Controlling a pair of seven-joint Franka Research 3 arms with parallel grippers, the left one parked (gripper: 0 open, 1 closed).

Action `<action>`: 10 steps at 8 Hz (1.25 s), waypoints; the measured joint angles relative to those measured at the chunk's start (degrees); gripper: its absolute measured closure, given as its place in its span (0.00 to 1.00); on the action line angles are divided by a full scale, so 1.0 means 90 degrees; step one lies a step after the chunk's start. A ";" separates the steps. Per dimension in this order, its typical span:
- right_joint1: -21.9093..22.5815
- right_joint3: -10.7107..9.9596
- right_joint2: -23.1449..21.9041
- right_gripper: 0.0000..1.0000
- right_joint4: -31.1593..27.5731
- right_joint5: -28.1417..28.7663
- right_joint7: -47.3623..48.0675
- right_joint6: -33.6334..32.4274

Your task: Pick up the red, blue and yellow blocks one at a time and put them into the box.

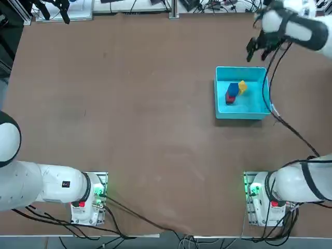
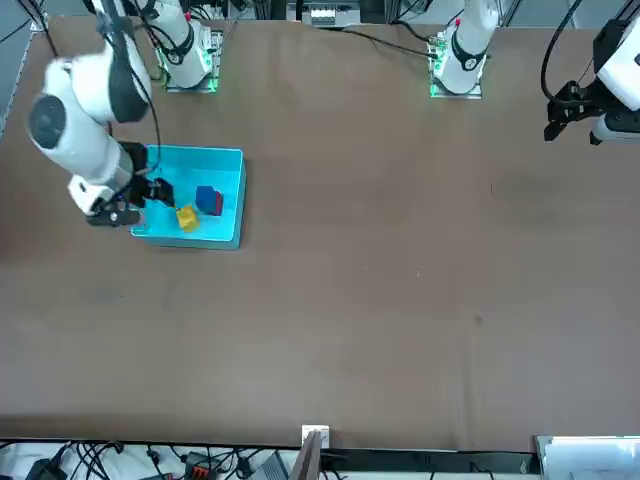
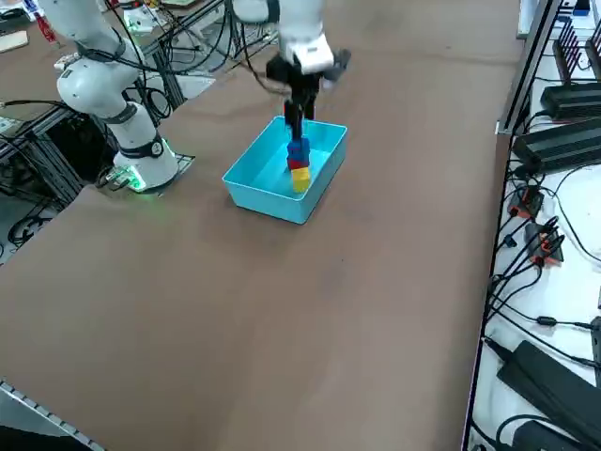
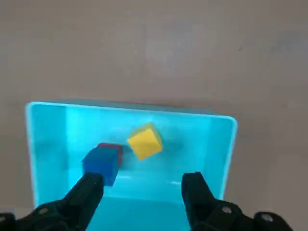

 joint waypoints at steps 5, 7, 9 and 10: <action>0.0004 0.0008 -0.0127 0.00 0.2376 -0.0004 -0.0038 -0.2338; 0.0003 0.0007 -0.0120 0.00 0.2918 -0.0013 -0.0065 -0.2672; -0.0039 -0.0018 -0.0116 0.00 0.3055 -0.0038 -0.0065 -0.2740; -0.0109 -0.0036 -0.0117 0.00 0.3051 -0.0055 -0.0084 -0.2775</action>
